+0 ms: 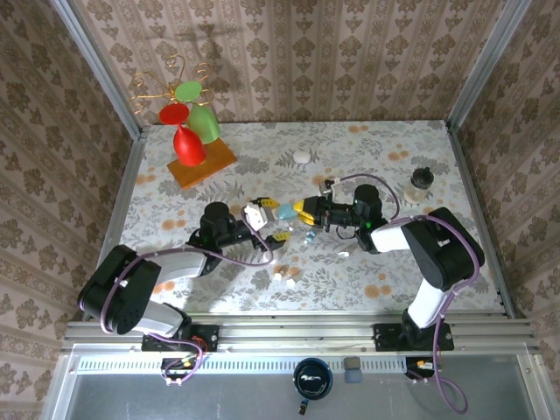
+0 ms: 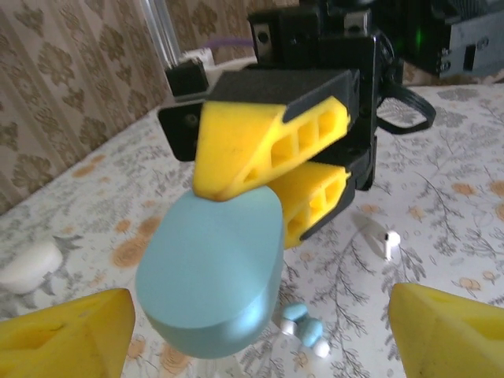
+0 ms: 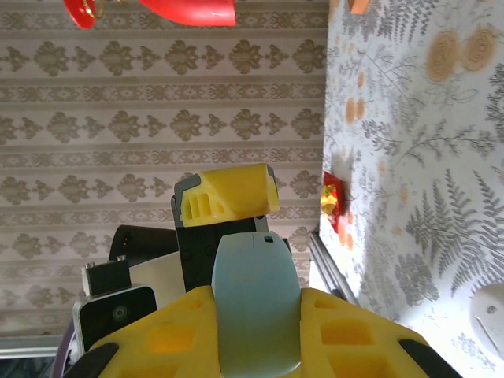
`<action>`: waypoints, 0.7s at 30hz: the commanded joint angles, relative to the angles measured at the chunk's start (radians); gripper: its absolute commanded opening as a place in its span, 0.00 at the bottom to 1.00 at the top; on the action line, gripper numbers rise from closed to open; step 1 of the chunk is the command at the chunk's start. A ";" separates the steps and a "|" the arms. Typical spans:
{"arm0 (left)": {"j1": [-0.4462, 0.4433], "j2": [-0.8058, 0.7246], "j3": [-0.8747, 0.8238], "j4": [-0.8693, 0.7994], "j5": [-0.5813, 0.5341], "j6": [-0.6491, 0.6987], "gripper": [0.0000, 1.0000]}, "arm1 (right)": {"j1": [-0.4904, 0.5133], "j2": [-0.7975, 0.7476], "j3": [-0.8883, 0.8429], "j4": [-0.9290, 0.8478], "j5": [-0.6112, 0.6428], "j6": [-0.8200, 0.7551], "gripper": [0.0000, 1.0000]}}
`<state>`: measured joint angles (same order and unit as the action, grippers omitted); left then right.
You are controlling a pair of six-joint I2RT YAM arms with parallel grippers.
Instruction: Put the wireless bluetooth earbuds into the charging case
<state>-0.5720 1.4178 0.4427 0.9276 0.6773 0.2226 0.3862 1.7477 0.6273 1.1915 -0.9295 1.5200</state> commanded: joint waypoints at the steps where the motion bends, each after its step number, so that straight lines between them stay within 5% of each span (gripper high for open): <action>1: 0.027 -0.010 -0.012 0.137 0.065 -0.106 0.82 | -0.004 -0.002 0.025 0.115 -0.036 0.079 0.03; 7: 0.069 0.066 -0.022 0.366 0.120 -0.245 0.76 | -0.003 -0.064 0.031 0.115 -0.030 0.111 0.00; 21: 0.054 0.130 0.074 0.367 0.177 -0.233 0.68 | 0.011 -0.096 0.078 0.111 -0.018 0.133 0.00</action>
<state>-0.5091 1.5330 0.4923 1.2499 0.8234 0.0059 0.3901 1.6817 0.6746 1.2613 -0.9428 1.6352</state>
